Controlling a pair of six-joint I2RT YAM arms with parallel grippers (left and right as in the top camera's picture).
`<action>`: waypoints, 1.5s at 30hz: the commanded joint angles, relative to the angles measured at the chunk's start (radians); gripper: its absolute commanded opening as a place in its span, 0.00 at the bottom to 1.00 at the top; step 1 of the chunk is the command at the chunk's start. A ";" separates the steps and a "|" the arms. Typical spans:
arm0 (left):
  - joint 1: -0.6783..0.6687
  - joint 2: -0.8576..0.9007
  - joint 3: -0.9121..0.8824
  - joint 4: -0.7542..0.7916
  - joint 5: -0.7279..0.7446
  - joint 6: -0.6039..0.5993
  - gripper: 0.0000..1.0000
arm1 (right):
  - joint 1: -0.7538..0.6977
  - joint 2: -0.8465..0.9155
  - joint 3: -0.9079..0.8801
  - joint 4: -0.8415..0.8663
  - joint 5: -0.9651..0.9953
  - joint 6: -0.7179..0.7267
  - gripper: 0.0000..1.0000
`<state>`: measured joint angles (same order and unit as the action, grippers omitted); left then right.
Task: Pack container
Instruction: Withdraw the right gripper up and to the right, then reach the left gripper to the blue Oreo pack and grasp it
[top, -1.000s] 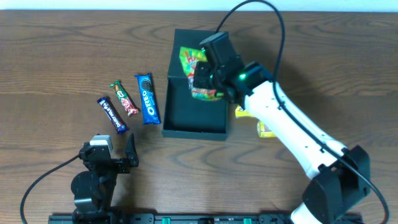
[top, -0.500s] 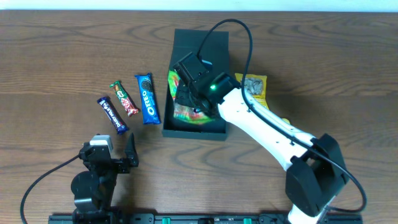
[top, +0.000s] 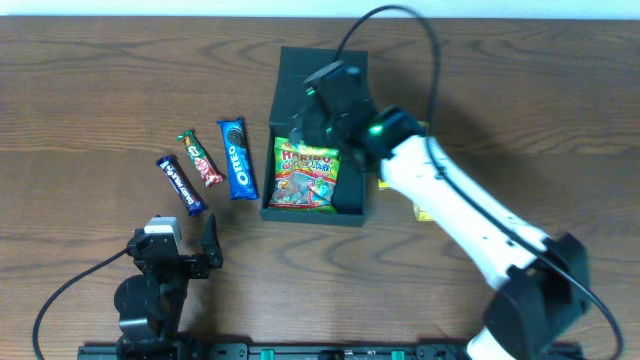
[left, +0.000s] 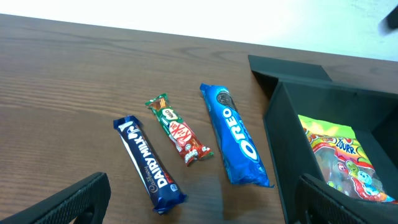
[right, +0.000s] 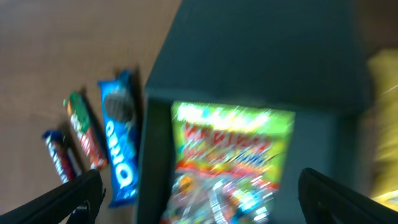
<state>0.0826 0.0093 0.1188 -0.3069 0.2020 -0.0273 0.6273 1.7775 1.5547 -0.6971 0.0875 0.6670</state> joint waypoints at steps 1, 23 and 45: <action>0.002 -0.006 -0.023 -0.006 -0.002 -0.010 0.95 | -0.086 -0.059 0.017 -0.031 0.047 -0.135 0.99; 0.002 -0.006 -0.023 0.080 0.090 -0.106 0.95 | -0.452 -0.057 0.013 -0.014 -0.010 -0.461 0.99; 0.002 0.718 0.474 0.300 0.113 -0.136 0.95 | -0.452 -0.057 0.013 0.050 -0.033 -0.492 0.99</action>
<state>0.0826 0.5728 0.4332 0.0780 0.3088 -0.2016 0.1806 1.7176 1.5574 -0.6426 0.0696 0.1894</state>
